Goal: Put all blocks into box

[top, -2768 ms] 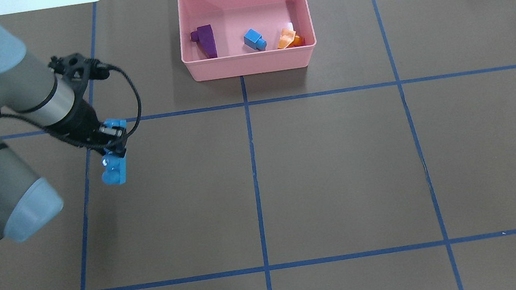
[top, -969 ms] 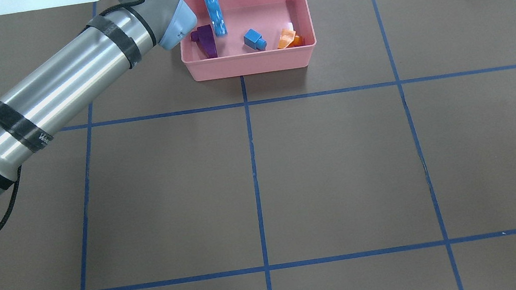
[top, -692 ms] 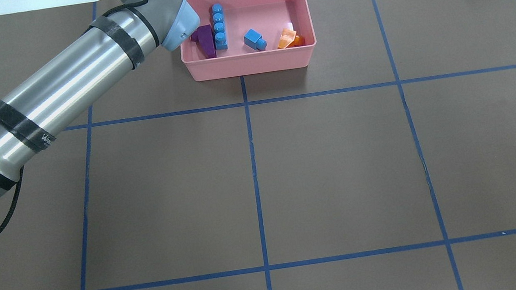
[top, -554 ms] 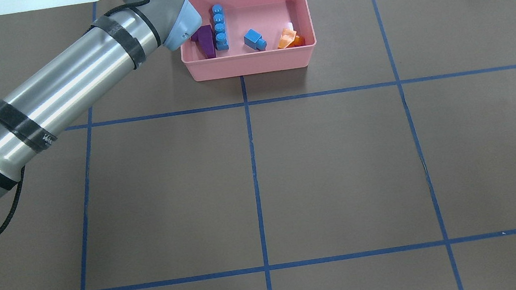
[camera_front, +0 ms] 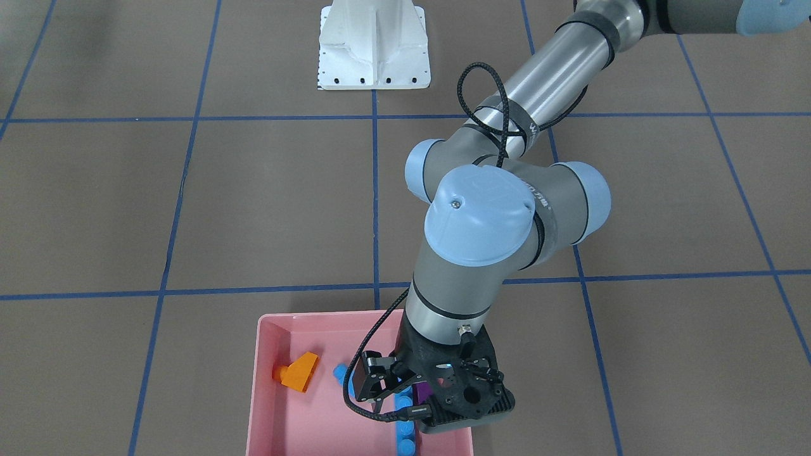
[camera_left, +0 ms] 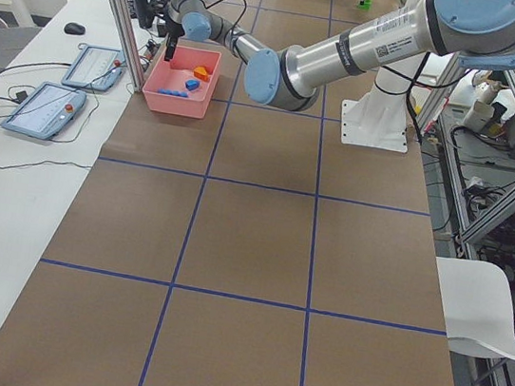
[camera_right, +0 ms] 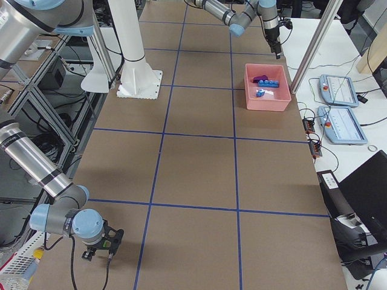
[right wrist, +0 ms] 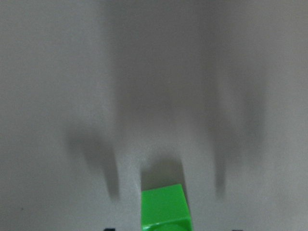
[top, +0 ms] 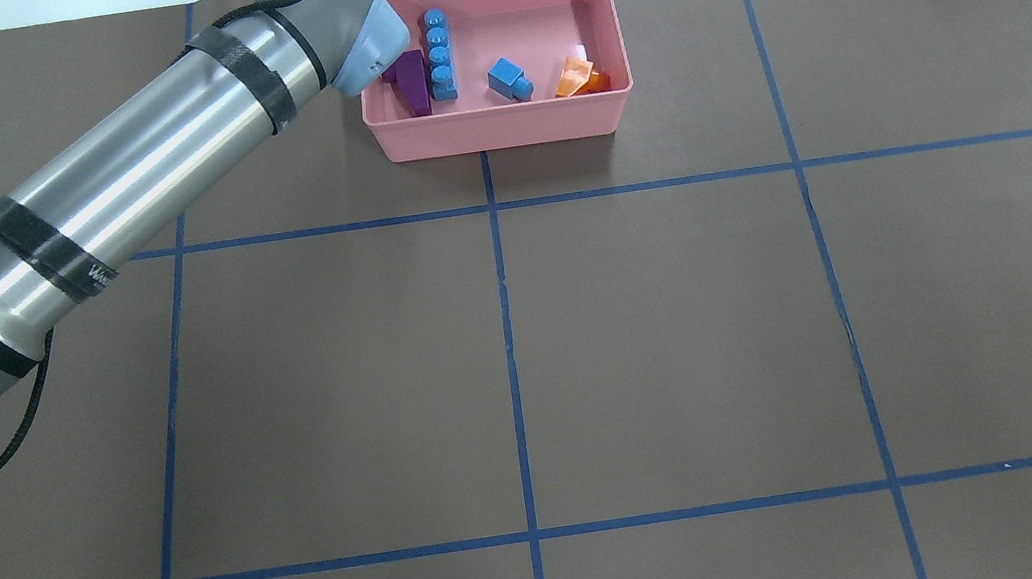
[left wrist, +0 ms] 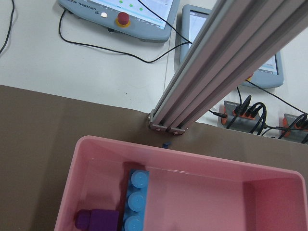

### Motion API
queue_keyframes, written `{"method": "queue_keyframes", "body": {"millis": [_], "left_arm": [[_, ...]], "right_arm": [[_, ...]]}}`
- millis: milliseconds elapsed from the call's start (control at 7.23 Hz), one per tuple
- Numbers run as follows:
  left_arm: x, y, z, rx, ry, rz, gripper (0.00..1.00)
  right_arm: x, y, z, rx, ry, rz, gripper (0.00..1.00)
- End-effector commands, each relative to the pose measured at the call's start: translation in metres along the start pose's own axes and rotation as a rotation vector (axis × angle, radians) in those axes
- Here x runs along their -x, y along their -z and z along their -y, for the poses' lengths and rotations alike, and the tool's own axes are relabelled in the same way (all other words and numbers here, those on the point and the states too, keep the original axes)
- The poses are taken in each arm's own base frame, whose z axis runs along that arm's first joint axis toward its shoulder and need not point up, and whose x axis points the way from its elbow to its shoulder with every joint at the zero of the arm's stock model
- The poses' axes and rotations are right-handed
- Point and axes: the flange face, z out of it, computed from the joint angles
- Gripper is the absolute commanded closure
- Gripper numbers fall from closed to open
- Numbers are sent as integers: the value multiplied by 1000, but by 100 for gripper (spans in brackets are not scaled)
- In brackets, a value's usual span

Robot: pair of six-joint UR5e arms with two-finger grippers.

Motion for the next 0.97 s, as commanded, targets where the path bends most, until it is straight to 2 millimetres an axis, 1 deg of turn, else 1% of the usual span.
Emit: {"method": "queue_keyframes", "body": {"millis": [0,138,277,415,554,692,830], "left_arm": [[-1,2,-1,-2,-2,-4,0],[-2,3,0,-2,-4,-6,0],[-1,2,-1,-2,-3,-5,0],[-1,2,-1,-2,-5,-4,0],[1,1,0,0,-10,-2,0],[3,-1,-1,7,-12,0,0],[7,-3,-1,29,-41,27,0]], "right_arm": [[-1,-2,0,5,-9,6,49],[-2,-3,-1,8,-12,6,93],[-1,-2,-1,7,-5,17,100],[6,1,2,0,4,50,100],[34,21,17,-35,38,139,100],[77,61,60,-99,64,164,100],[130,111,129,-151,74,174,100]]}}
